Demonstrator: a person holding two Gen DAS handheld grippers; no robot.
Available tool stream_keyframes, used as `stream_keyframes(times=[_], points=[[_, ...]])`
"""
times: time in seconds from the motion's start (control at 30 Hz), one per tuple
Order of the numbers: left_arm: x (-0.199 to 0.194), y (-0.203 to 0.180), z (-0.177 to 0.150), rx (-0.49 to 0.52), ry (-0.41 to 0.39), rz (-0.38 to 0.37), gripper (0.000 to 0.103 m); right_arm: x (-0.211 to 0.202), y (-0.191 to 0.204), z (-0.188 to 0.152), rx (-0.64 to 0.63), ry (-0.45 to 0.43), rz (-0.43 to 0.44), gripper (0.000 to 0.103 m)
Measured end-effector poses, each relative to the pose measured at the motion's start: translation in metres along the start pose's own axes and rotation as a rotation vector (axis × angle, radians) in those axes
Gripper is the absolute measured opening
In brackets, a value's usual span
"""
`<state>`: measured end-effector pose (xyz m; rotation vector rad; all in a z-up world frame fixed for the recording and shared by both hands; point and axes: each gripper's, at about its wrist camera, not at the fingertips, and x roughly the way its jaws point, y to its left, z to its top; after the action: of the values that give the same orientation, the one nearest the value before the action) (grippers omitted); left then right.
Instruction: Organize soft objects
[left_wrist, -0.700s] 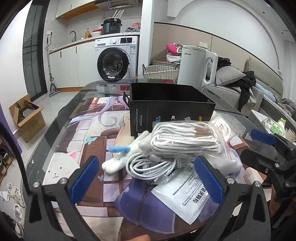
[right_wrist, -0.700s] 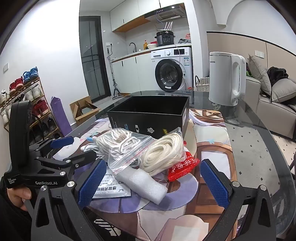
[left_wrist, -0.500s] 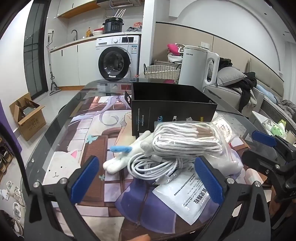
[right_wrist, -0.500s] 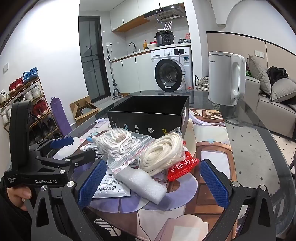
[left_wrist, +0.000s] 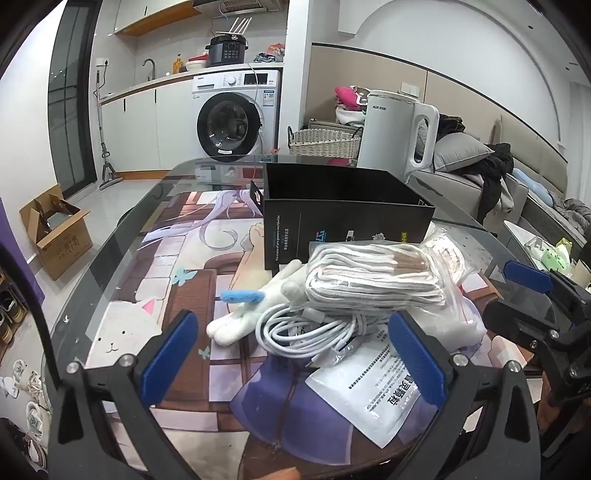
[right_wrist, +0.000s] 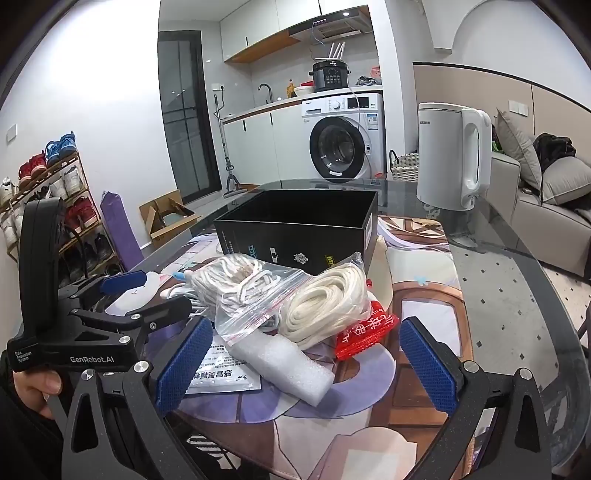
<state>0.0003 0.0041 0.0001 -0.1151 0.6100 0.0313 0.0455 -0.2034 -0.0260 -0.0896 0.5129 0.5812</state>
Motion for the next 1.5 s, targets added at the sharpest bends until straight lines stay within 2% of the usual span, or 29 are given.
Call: stream_keyframes(times=[1.5], points=[[0.0002,0.0011,0.0010,0.001,-0.004,0.005,0.103,0.0006,-0.0024,0.0019,0.000,-0.001,-0.005,0.103]])
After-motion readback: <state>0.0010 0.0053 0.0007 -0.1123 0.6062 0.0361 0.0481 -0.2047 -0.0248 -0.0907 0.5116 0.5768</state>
